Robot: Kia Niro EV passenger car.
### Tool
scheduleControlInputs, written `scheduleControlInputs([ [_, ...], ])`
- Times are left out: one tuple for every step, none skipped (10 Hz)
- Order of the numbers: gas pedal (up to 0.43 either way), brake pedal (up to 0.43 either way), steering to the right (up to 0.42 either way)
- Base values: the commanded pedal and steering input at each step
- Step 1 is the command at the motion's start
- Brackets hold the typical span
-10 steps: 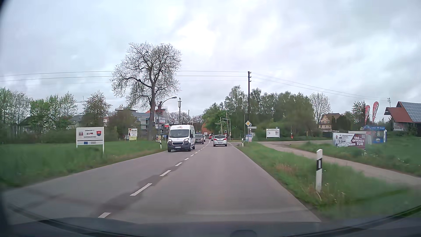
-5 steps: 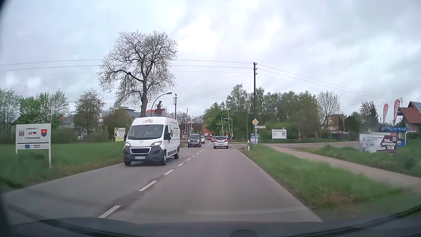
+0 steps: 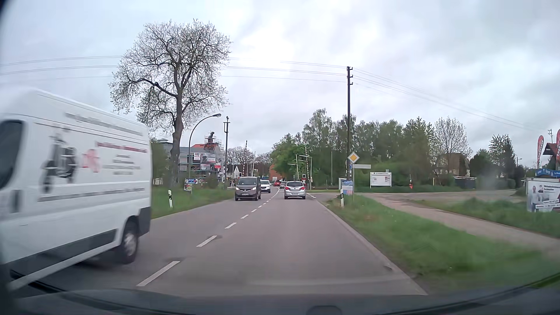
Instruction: Follow the waypoints while adhering to traffic rules and regulations
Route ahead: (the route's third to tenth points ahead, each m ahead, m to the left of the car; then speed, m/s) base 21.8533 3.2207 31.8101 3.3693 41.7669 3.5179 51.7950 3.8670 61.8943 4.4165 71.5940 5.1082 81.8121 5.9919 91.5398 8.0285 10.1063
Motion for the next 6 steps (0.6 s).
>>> scheduleControlInputs([
  [0.000, 0.000, -0.003],
  [0.000, 0.000, -0.003],
  [0.000, 0.000, -0.003],
  [0.000, 0.000, -0.003],
  [0.000, 0.000, -0.003],
  [0.000, 0.000, -0.003],
])
